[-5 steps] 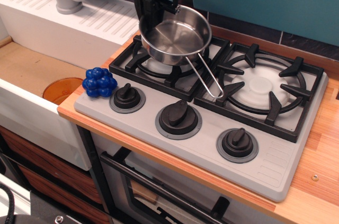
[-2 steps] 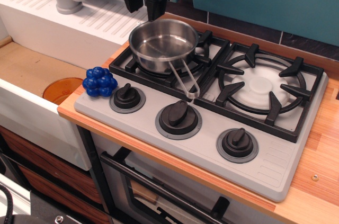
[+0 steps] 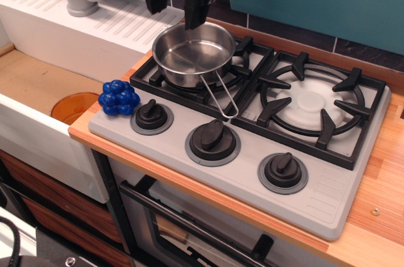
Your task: Put pan on stove and put blueberry in pan
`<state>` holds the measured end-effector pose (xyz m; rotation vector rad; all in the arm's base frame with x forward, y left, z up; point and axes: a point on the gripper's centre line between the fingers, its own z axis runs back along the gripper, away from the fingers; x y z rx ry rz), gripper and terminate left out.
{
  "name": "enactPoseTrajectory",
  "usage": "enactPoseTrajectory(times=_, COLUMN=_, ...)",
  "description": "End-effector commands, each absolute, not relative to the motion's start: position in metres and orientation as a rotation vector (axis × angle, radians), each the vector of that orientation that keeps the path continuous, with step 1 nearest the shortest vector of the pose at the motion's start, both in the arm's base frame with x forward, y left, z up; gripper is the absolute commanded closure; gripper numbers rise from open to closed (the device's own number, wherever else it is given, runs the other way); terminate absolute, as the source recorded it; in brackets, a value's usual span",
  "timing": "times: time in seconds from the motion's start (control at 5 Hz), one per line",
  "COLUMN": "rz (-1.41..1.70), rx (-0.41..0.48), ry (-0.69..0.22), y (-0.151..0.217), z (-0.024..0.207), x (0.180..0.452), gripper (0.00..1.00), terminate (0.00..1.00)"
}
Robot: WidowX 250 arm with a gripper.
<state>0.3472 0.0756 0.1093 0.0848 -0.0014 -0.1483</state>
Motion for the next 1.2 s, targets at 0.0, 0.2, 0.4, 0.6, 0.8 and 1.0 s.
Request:
enactPoseTrajectory(times=0.0, rz=-0.147, rx=0.113, ry=-0.093, y=0.074, z=0.142, x=0.354, gripper=0.0, terminate=0.0)
enactPoseTrajectory(times=0.2, rz=-0.147, rx=0.113, ry=-0.093, y=0.074, z=0.142, x=0.354, gripper=0.0, terminate=0.0)
enactPoseTrajectory(times=0.4, rz=-0.147, rx=0.113, ry=-0.093, y=0.074, z=0.142, x=0.354, gripper=0.0, terminate=0.0)
enactPoseTrajectory(times=0.6, rz=-0.125, rx=0.106, ry=-0.146, y=0.092, z=0.147, x=0.315, gripper=0.0, terminate=0.0)
enactPoseTrajectory(times=0.8, rz=-0.119, rx=0.164, ry=-0.178, y=0.106, z=0.149, x=0.286, gripper=0.0, terminate=0.0)
enactPoseTrajectory(times=1.0, rz=-0.096, rx=0.203, ry=-0.227, y=0.114, z=0.144, x=0.262, gripper=0.0, terminate=0.0)
